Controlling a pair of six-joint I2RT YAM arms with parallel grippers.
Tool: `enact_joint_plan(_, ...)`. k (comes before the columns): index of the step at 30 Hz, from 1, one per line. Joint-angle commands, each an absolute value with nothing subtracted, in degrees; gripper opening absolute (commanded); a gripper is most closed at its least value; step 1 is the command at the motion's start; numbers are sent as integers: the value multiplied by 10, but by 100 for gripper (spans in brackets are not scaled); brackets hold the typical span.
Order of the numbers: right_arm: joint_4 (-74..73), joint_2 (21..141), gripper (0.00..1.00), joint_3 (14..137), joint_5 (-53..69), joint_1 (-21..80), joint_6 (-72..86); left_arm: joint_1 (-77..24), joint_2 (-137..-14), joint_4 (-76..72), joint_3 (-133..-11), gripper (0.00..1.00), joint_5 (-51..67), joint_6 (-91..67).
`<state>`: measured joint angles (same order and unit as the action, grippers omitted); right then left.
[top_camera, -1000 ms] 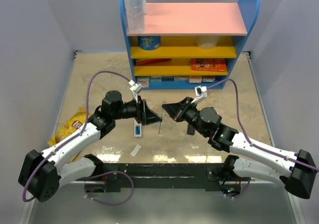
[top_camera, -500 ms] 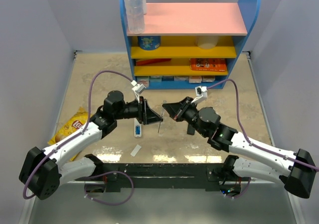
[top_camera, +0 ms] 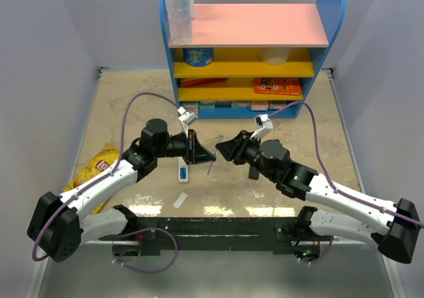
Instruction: Unload the batteries from the remote control
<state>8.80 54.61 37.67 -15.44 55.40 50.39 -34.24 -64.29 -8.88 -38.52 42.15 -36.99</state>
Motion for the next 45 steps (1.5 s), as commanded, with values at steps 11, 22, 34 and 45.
enact_joint_plan(11, -201, 561, 61, 578, -19, 507, 314, -341, -586, -127, -372, 0, 428, -272)
enact_joint_plan(22, -171, 607, 52, 603, 129, 433, 294, -341, -613, -101, -386, 0, 458, -253)
enact_joint_plan(34, -155, 641, 32, 612, 146, 431, 297, -340, -613, -101, -386, 0, 461, -249)
enact_joint_plan(45, -107, 628, 0, 566, 101, 432, 301, -324, -603, -2, -431, 70, 327, -258)
